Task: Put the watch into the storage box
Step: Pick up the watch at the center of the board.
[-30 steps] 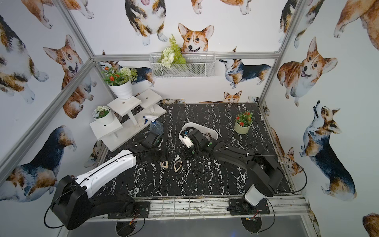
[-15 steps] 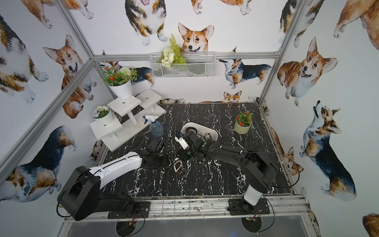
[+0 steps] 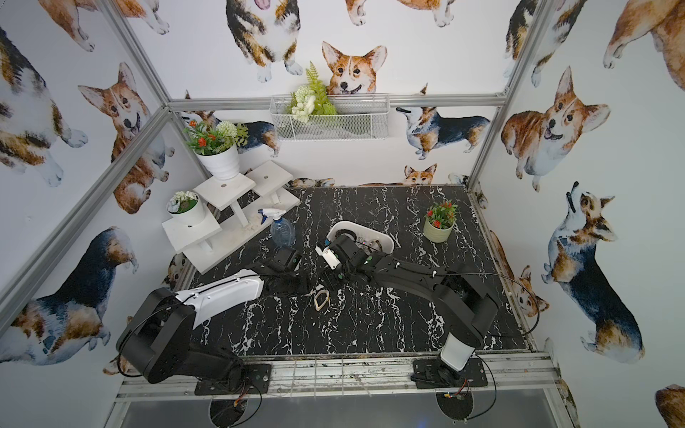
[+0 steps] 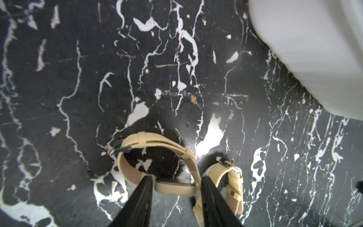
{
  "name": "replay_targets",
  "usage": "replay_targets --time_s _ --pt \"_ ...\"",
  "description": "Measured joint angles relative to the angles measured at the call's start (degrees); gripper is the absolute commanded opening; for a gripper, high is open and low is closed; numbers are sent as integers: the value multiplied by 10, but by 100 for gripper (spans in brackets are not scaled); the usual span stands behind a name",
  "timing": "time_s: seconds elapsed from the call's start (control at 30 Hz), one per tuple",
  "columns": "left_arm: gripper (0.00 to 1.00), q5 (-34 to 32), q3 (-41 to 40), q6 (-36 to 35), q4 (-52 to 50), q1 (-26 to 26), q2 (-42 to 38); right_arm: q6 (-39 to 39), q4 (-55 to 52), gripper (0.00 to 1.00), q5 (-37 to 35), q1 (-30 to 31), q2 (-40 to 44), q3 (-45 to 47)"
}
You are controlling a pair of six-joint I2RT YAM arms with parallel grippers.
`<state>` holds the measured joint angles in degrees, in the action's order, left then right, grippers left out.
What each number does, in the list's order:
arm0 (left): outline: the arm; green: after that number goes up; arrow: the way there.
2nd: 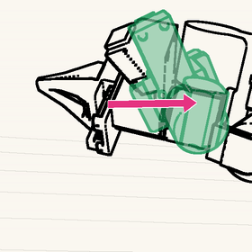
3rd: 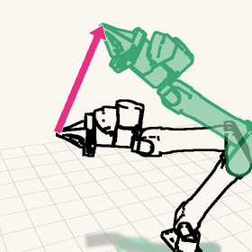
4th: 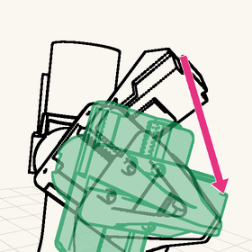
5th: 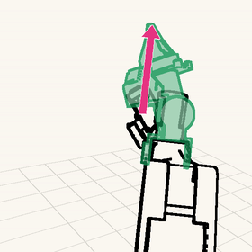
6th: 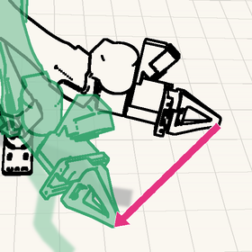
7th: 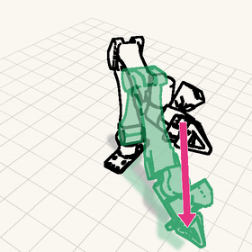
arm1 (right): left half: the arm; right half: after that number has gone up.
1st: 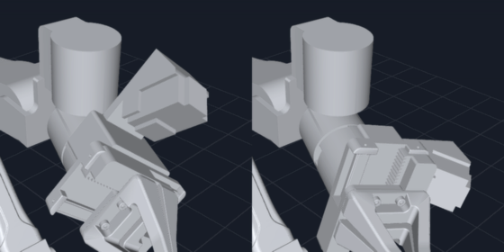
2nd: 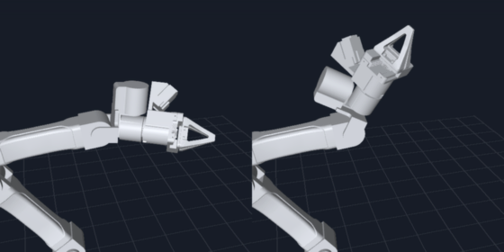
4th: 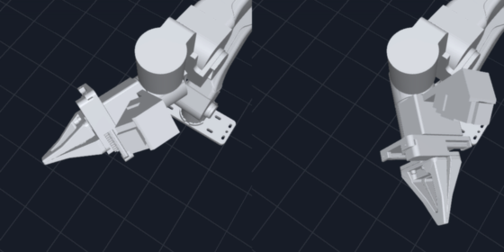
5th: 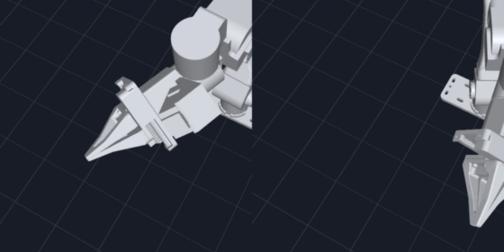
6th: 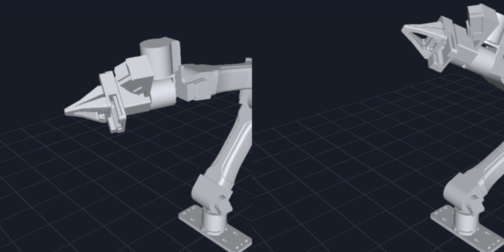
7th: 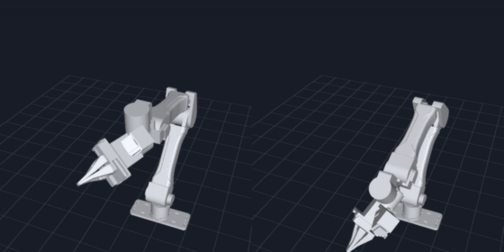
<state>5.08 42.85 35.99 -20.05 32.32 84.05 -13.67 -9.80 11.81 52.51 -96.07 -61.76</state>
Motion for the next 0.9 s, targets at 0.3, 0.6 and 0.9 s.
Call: replay_targets --time_s 0.3,0.6,0.9 --pt "50 0 30 -5 -59 0 -46 0 -3 54 0 0 0 0" --pt "53 -2 61 -30 -89 -4 -32 0 -3 54 1 0 0 0" --pt "53 0 91 -39 -68 -5 49 0 -3 54 0 0 1 9"
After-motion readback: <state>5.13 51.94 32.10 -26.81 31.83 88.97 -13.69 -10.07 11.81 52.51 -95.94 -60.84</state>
